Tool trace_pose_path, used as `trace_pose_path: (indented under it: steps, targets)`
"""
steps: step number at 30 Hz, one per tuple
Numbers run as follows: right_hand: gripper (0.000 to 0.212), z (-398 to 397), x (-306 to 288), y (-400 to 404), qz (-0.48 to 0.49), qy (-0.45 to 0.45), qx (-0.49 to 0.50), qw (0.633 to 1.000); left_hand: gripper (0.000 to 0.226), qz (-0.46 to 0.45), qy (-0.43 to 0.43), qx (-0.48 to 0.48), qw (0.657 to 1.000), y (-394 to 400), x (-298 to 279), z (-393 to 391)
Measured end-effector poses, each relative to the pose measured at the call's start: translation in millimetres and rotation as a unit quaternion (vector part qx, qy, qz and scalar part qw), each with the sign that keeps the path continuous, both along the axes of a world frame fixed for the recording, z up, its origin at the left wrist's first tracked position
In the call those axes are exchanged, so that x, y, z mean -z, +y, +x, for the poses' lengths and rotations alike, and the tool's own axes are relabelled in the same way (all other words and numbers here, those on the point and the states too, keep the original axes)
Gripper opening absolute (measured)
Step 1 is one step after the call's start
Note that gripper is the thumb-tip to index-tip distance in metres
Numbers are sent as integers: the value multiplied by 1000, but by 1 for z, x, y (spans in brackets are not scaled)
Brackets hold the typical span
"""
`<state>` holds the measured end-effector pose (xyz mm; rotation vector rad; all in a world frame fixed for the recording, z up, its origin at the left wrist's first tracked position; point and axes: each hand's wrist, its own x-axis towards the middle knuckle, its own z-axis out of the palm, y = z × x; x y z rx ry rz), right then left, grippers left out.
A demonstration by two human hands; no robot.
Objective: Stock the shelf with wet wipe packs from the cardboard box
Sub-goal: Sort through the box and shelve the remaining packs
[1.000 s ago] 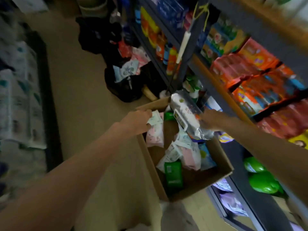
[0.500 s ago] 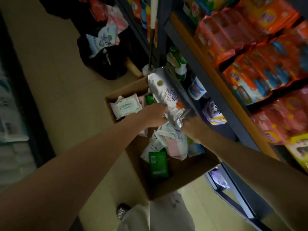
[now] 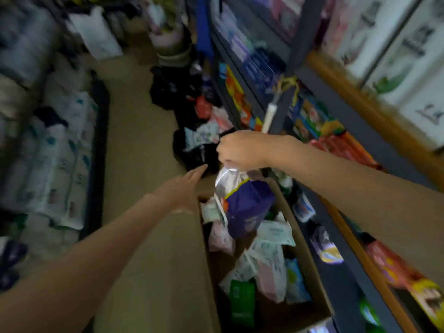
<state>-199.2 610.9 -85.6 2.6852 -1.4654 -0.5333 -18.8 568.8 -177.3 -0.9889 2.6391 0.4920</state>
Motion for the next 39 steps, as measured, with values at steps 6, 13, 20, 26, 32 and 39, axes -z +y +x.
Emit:
trace_pose_path:
  steps: [6,13,20,26,32,39]
  targets:
    - [25,157,-117,-26,-119,-46,-164,978,76,0,120,-104,987,25,-64,142]
    - [25,367,-258,-21,-227,-169,-280,917,129,-96,398,-342,846,69,-177,364]
    - [43,537,-416,42,-375,-374,-359,769,128,-444,454,-440,635,138,-298,519]
    - [34,607,-484,91,-441,-553,-324,628,111,-669,300,-450,509,204,-414,604]
    - [79,667,-466,107,-422,-489,-377,664,83,-823,-10,-366,434,276,-516,684]
    - [120,798,-465,85,-512,-493,-382,590,81,-806,-222,-360,414,326,-556,738]
